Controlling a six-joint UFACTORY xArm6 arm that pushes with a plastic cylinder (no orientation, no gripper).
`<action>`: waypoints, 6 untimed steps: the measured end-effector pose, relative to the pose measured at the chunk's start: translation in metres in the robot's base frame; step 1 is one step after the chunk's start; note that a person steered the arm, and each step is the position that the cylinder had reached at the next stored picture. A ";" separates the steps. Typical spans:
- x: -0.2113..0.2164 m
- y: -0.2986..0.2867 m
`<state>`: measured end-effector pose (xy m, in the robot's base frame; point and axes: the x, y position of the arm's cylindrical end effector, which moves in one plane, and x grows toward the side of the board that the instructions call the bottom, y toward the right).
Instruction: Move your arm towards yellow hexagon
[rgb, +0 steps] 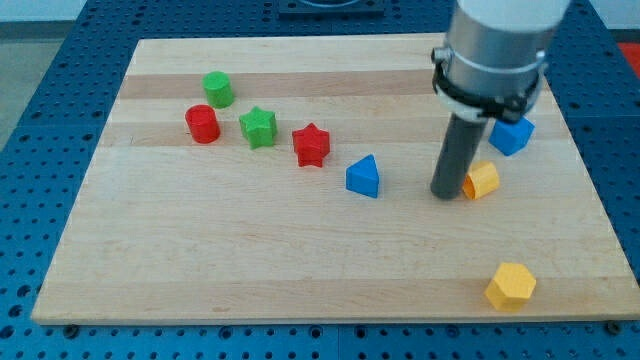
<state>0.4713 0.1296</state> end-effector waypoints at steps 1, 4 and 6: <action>-0.002 0.019; 0.037 0.075; 0.146 0.099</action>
